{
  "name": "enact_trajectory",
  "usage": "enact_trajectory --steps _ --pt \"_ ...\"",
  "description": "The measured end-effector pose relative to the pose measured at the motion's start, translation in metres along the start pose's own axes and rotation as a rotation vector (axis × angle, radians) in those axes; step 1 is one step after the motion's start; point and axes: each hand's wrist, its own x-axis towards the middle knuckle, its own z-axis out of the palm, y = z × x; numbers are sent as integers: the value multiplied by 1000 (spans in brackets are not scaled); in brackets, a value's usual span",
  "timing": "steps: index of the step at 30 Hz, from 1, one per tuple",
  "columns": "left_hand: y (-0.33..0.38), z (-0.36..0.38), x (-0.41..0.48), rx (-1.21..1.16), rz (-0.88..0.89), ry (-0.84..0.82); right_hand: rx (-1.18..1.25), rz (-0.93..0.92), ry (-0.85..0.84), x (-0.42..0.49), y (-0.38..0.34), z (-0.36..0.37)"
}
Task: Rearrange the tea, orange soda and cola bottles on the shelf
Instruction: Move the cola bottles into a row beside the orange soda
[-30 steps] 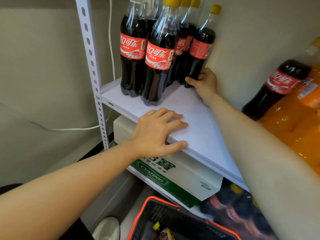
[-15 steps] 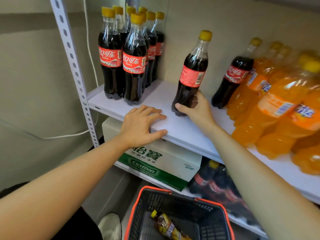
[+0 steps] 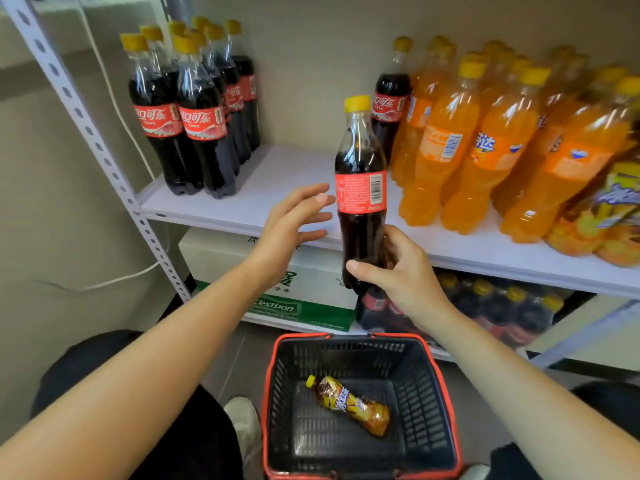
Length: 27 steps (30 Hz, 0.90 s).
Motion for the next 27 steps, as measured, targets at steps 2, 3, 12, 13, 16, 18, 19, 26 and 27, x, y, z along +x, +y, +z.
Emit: enact_trajectory --steps 2,3,12,13,16,18,19,26,27 --pt "1 17 -7 -85 -39 -65 -34 30 9 -17 9 2" --pt "-2 24 -9 -90 -41 -70 -60 42 26 -24 14 4" --pt "-25 36 -15 -190 -124 -30 93 175 -9 -43 35 2" --pt "-25 36 -15 -193 -130 -33 203 235 -40 -44 35 2" --pt "-23 37 -16 -186 -125 -52 505 394 -117 -42 32 0" --pt "-21 37 -17 -194 -139 -46 559 401 -103 -41 30 1" --pt "-21 37 -16 -201 -151 -45 564 388 -89 -41 30 2" --pt "-26 35 -15 -82 -163 -43 380 273 23 -39 39 5" --pt "-27 34 -16 -84 -160 -38 343 265 27 -39 40 6"
